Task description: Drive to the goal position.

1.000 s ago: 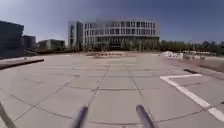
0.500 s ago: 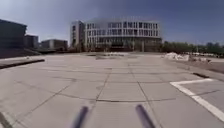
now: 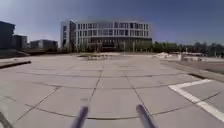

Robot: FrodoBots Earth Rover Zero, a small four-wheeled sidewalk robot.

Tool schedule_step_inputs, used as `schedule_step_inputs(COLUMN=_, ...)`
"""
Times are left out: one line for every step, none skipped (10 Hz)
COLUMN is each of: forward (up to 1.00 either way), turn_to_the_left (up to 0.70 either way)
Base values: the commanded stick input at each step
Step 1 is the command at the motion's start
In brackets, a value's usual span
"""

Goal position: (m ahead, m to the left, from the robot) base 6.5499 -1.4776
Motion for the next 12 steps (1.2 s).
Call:
schedule_step_inputs(forward=0.7, turn_to_the_left=0.0)
schedule_step_inputs(forward=0.7, turn_to_the_left=-0.14)
schedule_step_inputs(forward=0.7, turn_to_the_left=-0.32)
schedule_step_inputs(forward=0.7, turn_to_the_left=-0.35)
schedule_step_inputs(forward=0.7, turn_to_the_left=-0.35)
schedule_step_inputs(forward=0.7, turn_to_the_left=-0.2)
schedule_step_inputs(forward=0.7, turn_to_the_left=0.0)
schedule_step_inputs(forward=0.7, turn_to_the_left=0.0)
schedule_step_inputs(forward=0.7, turn_to_the_left=0.0)
schedule_step_inputs(forward=0.7, turn_to_the_left=0.0)
schedule_step_inputs(forward=0.7, turn_to_the_left=0.0)
schedule_step_inputs(forward=0.7, turn_to_the_left=0.0)
